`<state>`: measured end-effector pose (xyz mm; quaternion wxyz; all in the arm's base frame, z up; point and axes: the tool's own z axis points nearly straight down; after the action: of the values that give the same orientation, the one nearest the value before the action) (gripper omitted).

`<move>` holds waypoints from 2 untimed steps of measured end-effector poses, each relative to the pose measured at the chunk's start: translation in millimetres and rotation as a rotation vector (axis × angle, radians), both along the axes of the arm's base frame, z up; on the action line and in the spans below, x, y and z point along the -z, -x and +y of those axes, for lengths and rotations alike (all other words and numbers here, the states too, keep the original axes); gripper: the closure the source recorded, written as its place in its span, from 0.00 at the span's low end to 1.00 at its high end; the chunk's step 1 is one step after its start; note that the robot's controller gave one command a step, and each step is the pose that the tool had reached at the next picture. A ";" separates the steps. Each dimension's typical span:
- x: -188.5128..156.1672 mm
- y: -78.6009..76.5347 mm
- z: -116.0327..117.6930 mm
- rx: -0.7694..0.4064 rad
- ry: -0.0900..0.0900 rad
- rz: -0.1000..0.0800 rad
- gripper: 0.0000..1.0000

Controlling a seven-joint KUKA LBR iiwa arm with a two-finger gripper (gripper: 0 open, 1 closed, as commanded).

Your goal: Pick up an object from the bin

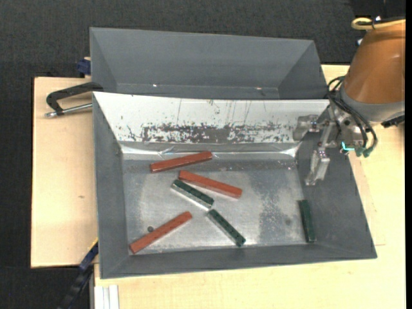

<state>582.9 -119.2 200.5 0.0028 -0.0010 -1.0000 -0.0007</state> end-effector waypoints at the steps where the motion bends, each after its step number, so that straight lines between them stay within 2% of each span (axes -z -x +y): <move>1: -5.0 -1.6 0.4 -0.002 0.002 -0.009 0.00; 2: 33.0 25.6 28.5 -0.069 0.003 -0.013 0.00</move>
Offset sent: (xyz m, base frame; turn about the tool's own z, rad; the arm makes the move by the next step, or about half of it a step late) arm -0.0676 0.0719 -0.0920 -0.1726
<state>557.3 -90.7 167.5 -0.0037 0.0336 -0.9994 0.0008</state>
